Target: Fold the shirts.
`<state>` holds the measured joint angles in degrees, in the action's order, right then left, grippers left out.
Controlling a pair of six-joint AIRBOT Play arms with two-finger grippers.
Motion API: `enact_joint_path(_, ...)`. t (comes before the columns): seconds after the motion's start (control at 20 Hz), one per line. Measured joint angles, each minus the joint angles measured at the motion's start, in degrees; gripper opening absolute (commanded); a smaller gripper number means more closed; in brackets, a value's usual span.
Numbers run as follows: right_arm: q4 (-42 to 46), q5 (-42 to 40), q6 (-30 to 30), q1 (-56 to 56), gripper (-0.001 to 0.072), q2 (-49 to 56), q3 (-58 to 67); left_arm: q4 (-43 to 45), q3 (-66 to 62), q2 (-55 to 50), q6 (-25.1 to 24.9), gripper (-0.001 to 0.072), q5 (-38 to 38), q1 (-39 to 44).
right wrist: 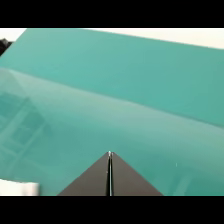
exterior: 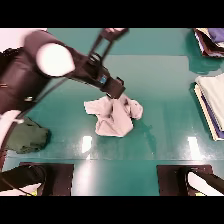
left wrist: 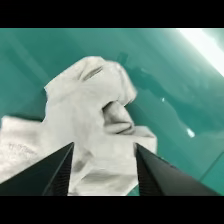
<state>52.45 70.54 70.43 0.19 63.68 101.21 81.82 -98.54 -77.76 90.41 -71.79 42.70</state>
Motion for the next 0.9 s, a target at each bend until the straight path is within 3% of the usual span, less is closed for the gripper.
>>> enact_joint_path(0.15,0.09,1.6,0.0,-0.13,0.0017,0.02,0.15,3.23,-0.09,-1.66,-0.94,0.0454,-0.11,-3.72)
enact_joint_path(0.35,0.13,2.58,0.0,-0.22,0.0017,0.02,0.2,4.11,0.96,-1.55,-0.24,0.0455,-2.4,-16.96)
enact_joint_path(0.6,0.13,2.89,0.0,-0.22,0.0017,0.02,0.2,-5.6,12.52,-1.51,-0.7,0.0455,-2.62,-31.61)
enact_joint_path(0.9,0.15,2.93,0.0,-0.22,0.0017,0.02,0.2,-23.85,34.21,-1.51,-5.51,0.0455,6.69,-36.57)
